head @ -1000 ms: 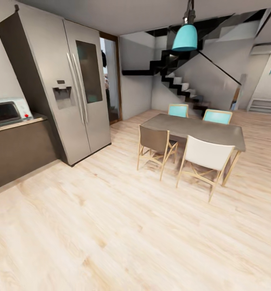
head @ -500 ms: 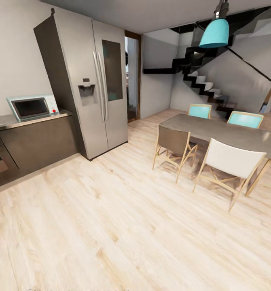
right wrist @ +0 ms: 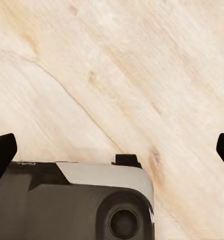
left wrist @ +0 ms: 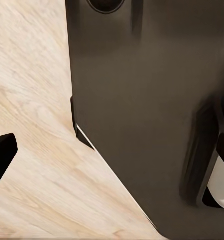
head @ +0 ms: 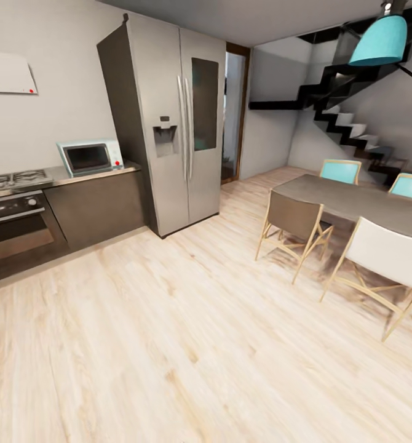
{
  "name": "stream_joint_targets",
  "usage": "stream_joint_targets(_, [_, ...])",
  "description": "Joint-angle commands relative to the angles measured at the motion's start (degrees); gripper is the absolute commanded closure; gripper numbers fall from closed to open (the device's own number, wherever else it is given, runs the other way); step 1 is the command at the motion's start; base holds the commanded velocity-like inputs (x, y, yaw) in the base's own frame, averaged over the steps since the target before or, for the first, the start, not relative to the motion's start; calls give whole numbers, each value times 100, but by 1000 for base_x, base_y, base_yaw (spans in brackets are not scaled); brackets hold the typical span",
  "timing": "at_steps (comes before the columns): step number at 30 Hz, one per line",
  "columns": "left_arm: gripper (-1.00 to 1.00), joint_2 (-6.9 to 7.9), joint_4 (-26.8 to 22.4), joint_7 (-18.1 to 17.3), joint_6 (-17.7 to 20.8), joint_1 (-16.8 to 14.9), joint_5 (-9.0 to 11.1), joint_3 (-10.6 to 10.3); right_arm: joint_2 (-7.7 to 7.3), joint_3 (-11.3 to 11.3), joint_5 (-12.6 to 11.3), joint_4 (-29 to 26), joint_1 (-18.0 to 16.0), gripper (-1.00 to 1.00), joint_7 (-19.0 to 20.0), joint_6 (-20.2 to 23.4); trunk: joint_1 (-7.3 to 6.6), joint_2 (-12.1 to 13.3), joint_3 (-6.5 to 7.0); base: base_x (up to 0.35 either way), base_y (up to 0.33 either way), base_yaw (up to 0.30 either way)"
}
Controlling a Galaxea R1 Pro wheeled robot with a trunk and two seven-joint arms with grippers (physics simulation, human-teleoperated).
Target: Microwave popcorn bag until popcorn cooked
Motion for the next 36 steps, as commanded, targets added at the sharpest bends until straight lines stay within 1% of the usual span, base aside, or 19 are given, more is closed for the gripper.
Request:
stream_joint_targets(1, [-100, -1, -1, 3, -15, -1, 1, 0, -6, 9, 15, -91, -5, -100, 12, -34, 0, -3, -10, 0, 0, 264])
stream_joint_targets(4, [-100, -1, -1, 3, -15, -1, -1, -1, -32, 25, 24, -813, -8, -100, 34, -29, 0, -3, -29, 0, 0, 245])
stream_joint_targets(5, [-100, -1, -1, 3, -15, -1, 0, -1, -39, 18, 20, -1232, -8, -100, 30, -22, 0, -3, -35, 0, 0, 236])
stream_joint_targets(6, [-100, -1, -1, 3, -15, -1, 0, -1, -38, 13, 17, -1462, -8, -100, 29, -18, 0, -3, -41, 0, 0, 235])
stream_joint_targets(9, [-100, -1, -1, 3, -15, -1, -3, -1, -15, 55, 21, -2669, 0, -100, 56, 25, 0, -3, -49, 0, 0, 103])
stream_joint_targets(11, [-100, -1, -1, 1, -15, -1, -2, -1, -33, 55, 20, -3257, 0, -100, 93, 49, 0, -3, -50, 0, 0, 22])
stream_joint_targets(14, [-100, -1, -1, -2, -15, -1, -5, 15, -29, 63, 5, -4015, 1, -100, 131, 309, 0, -3, -51, 0, 0, 6])
stream_joint_targets(15, [-100, 1, -9, 1, -15, -1, 2, 27, -11, 69, 7, -4487, 1, -100, 137, 555, 0, -3, -51, 0, 0, 1])
stream_joint_targets(16, [-100, 1, -14, 1, -15, -1, 3, 29, -6, 72, 5, -4754, 1, -100, 139, 710, 0, -3, -51, 0, 0, 0])
stream_joint_targets(17, [-100, -3, -32, 2, -15, -1, 5, 32, -7, 74, 8, -5265, 1, -100, 140, 1095, 0, -3, -51, 0, 0, 0])
stream_joint_targets(20, [-100, -1, -164, 2, -8, -1, 20, 34, -31, 128, 10, -5974, 1, -100, 141, 1867, 0, -3, -51, 0, 0, 0])
stream_joint_targets(21, [-100, -1, -191, 2, -6, -1, 24, 34, -25, 184, 15, -6250, 1, -100, 122, 2225, 0, -3, -51, 0, 0, 0])
stream_joint_targets(23, [-100, -1, -211, 3, -7, -1, 26, 34, 13, 210, 12, -6512, -32, -100, 80, 2456, 0, -3, -51, 0, 0, 0])
stream_joint_targets(24, [-100, -1, -214, 3, -7, -1, 27, 34, 40, 223, 12, -6583, -120, -100, 77, 2511, 0, -3, -51, 0, 0, 0])
stream_joint_targets(25, [-100, -1, -218, 1, -6, -1, 12, 33, 143, 238, 11, -6667, -433, -100, 84, 2736, 0, -3, -51, 0, 0, 0])
stream_joint_targets(27, [-100, -1, -220, 1, -11, -1, 6, 29, 225, 248, 2, -6703, -728, -100, 138, 3209, 0, -3, -51, 0, 0, 0])
stream_joint_targets(28, [-100, -1, -220, 2, -12, -1, 10, 31, 244, 253, 5, -6713, -766, -100, 155, 3285, 0, -3, -51, 0, 0, 0])
stream_joint_targets(31, [-100, 6, -220, -3, -14, -1, 18, 40, 275, 404, 20, -6798, -825, -100, 153, 3412, 0, -3, -51, 0, 0, 0])
stream_joint_targets(36, [-100, 0, -220, 0, -15, -1, 18, 35, 287, 414, 21, -6938, -884, -100, 117, 3477, 0, -3, -43, 0, 0, 83])
